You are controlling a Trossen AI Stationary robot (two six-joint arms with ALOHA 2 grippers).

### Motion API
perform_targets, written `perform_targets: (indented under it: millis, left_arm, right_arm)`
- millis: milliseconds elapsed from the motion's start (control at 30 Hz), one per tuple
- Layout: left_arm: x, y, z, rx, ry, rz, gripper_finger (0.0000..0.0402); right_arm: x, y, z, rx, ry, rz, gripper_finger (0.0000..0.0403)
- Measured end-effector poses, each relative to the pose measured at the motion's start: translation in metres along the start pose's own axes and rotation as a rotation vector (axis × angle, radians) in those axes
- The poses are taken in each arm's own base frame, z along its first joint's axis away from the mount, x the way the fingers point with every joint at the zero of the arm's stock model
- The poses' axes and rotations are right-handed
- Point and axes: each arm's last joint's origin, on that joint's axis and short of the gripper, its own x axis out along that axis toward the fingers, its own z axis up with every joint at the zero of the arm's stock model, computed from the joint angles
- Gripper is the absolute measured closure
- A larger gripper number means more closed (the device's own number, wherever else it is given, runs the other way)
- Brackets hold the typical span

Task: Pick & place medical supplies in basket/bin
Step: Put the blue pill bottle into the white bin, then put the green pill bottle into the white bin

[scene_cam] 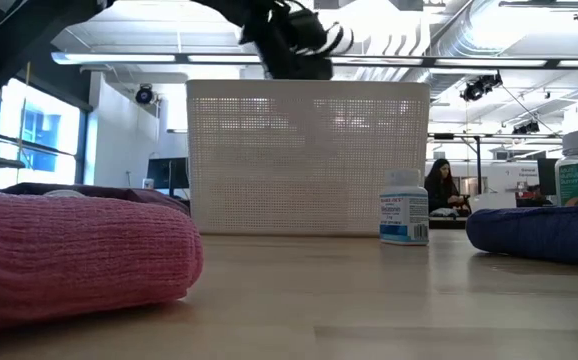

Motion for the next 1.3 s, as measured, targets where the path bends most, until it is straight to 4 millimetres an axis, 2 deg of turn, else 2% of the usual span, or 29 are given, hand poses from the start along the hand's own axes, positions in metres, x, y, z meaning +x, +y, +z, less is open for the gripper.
perform_targets:
  millis: [300, 467, 667, 800, 1300]
  left_arm:
    - [-0.007, -0.004, -0.035, -0.123, 0.372, -0.02, 0.0189]
    - [-0.011, -0.009, -0.049, -0.059, 0.527, -0.072, 0.0189]
    - [0.001, -0.013, -0.057, -0.017, 0.534, -0.182, 0.0188]
    - [0.005, -0.013, -0.06, 0.039, 0.551, -0.152, 0.018]
    - [0.003, -0.013, -0.063, -0.015, 0.592, -0.127, 0.0067]
  right_arm:
    - [0.0, -0.001, 0.001, -0.026, -0.014, -0.022, 0.0263]
    - [0.0, -0.001, 0.001, -0.034, -0.014, -0.022, 0.0263]
    - [0.0, -0.001, -0.001, -0.05, 0.01, -0.015, 0.0263]
    - [0.0, -0.001, -0.002, -0.055, 0.028, -0.004, 0.0263]
    - [0.0, -0.002, -0.003, -0.088, 0.035, -0.008, 0.0263]
